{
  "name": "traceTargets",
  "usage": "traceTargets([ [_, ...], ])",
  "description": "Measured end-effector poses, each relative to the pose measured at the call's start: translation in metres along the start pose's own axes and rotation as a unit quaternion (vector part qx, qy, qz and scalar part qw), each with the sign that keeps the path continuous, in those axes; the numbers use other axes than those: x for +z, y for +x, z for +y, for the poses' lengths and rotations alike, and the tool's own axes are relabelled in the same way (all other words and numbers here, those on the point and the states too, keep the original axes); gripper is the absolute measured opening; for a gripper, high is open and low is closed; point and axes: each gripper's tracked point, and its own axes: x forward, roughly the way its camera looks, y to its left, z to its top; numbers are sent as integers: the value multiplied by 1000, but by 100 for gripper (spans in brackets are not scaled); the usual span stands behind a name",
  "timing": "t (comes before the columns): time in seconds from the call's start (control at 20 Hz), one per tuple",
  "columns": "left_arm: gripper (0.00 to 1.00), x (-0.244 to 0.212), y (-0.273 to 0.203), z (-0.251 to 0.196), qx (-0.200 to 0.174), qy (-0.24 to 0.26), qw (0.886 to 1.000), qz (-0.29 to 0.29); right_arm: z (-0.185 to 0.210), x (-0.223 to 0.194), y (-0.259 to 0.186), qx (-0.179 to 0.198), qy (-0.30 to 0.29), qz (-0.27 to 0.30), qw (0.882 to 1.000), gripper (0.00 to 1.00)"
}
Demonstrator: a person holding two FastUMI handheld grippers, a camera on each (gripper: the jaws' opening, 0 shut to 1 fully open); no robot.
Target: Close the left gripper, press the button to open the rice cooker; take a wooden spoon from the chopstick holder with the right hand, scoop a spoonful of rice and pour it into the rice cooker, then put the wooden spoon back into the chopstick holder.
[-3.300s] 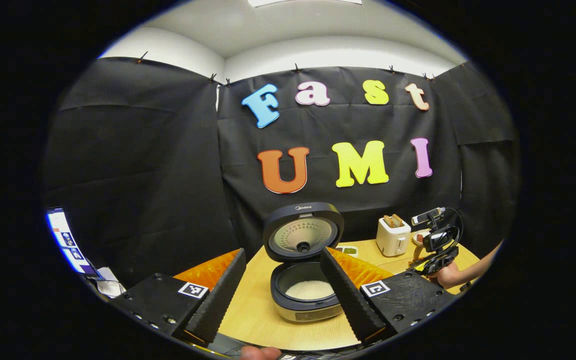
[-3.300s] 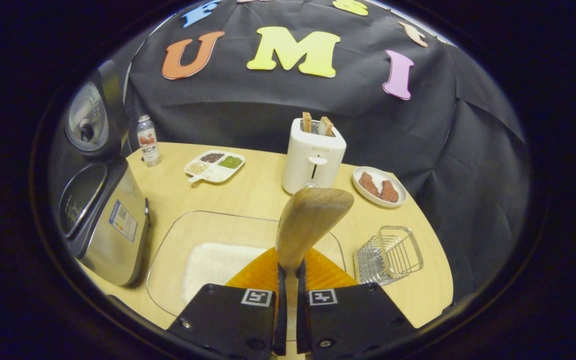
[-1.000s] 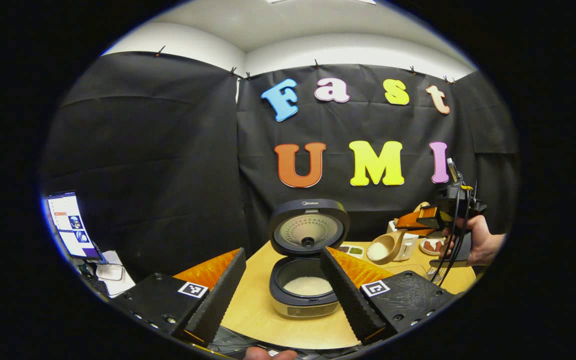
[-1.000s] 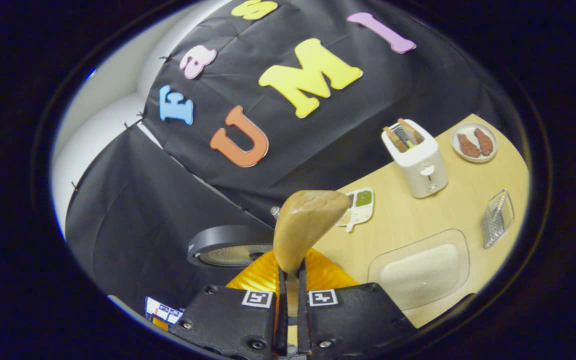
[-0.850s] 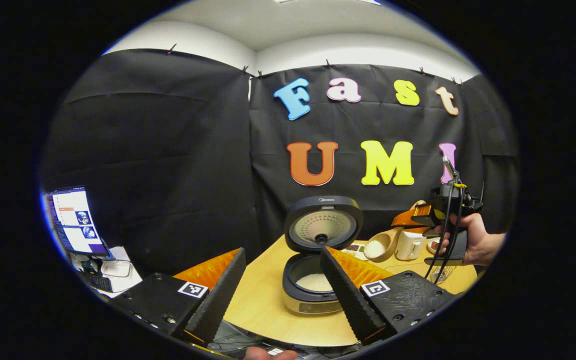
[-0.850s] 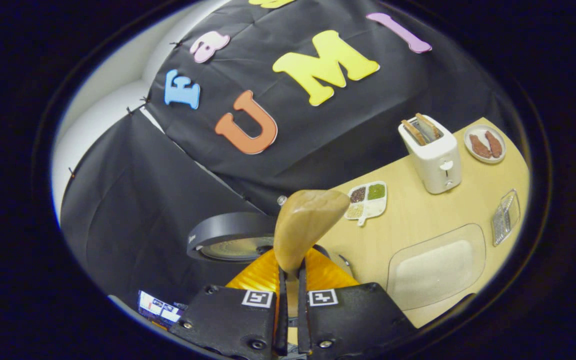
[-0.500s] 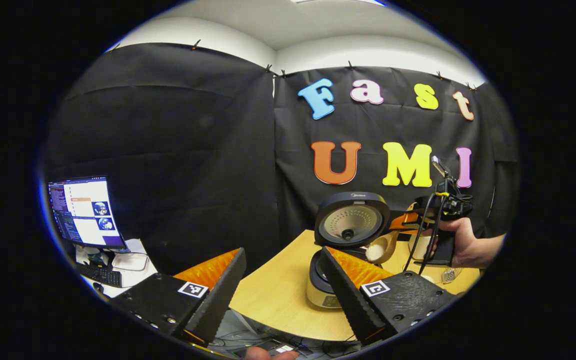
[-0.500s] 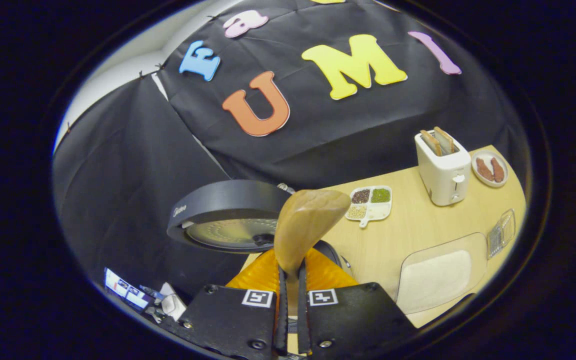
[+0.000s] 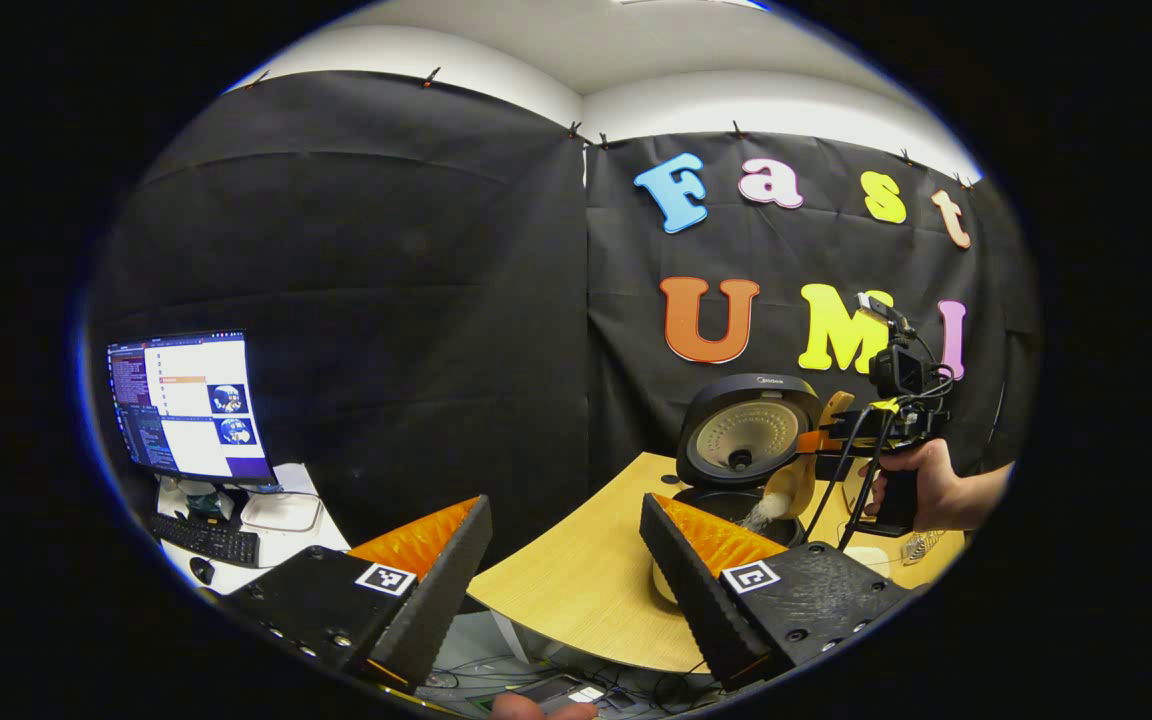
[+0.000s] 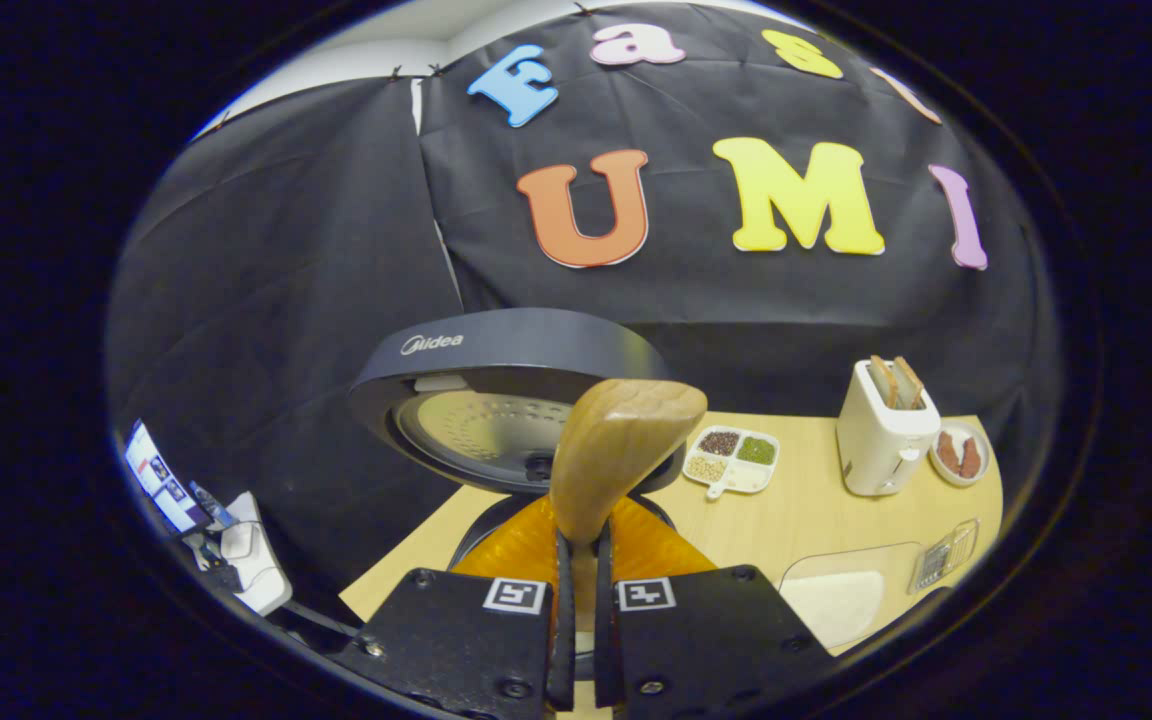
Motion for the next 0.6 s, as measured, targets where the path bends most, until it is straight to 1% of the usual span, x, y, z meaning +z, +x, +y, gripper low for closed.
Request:
traceTargets([
  [0.15,97,0,0,-2,-1,5,1000,0,5,5,-7,-7,-64,-13,998,13],
  [0.25,97,0,0,-1,0,5,1000,2,10,11,-13,-12,-112,-30,993,13],
  [0.35,97,-1,-1,-1,-2,5,1000,2,16,15,-18,-19,-161,-51,985,13],
  [0.5,97,-3,-2,-1,-8,8,1000,3,28,19,-23,-25,-236,-79,968,13],
  [0.6,97,-5,-2,-1,-9,9,1000,7,35,18,-25,-28,-268,-92,959,13],
])
